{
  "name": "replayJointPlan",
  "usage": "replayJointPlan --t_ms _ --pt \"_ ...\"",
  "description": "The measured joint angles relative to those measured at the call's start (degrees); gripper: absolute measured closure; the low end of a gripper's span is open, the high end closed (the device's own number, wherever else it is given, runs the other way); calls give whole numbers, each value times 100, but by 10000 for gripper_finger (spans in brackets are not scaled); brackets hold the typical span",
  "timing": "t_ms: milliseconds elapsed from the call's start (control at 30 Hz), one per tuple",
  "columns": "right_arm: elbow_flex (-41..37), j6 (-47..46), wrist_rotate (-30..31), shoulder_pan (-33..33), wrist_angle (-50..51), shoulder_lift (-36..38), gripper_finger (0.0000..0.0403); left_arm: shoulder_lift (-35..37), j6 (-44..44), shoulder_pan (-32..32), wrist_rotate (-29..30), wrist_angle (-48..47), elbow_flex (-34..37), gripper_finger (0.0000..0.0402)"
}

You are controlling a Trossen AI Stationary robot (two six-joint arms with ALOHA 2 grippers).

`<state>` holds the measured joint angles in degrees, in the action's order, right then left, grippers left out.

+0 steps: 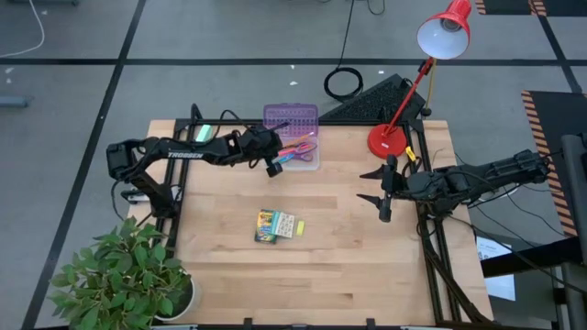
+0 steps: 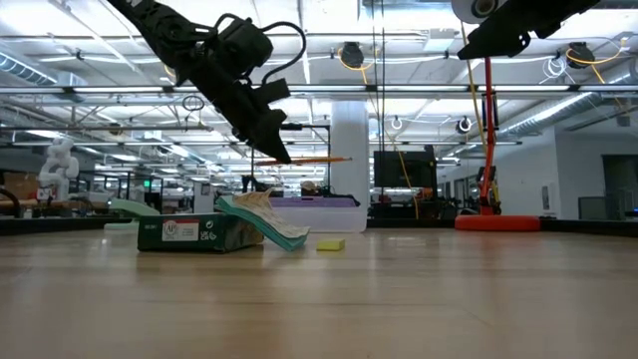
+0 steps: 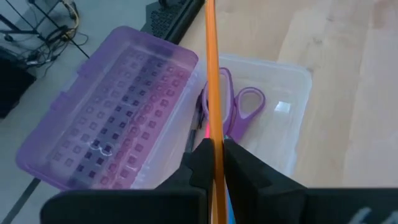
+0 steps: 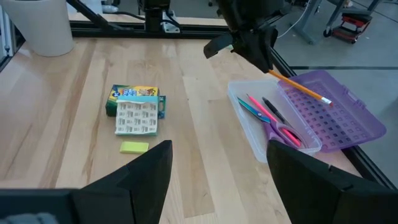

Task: Pack school essentials
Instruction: Put the yellow pencil into the purple supply box, then put the blue sticky notes into the purple supply box

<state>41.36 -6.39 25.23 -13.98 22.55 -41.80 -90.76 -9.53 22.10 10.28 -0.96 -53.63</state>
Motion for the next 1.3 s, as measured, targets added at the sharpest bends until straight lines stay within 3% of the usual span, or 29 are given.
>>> replayJointPlan --t_ms 1000,1100,1300 --pt "0 11 -2 -2 4 2 147 -1297 69 188 -194 581 2 370" --pt "0 9 -2 -1 4 1 147 -1297 132 188 -71 593 2 357" --pt "0 11 -2 -2 3 1 147 -1297 389 179 136 580 2 291"
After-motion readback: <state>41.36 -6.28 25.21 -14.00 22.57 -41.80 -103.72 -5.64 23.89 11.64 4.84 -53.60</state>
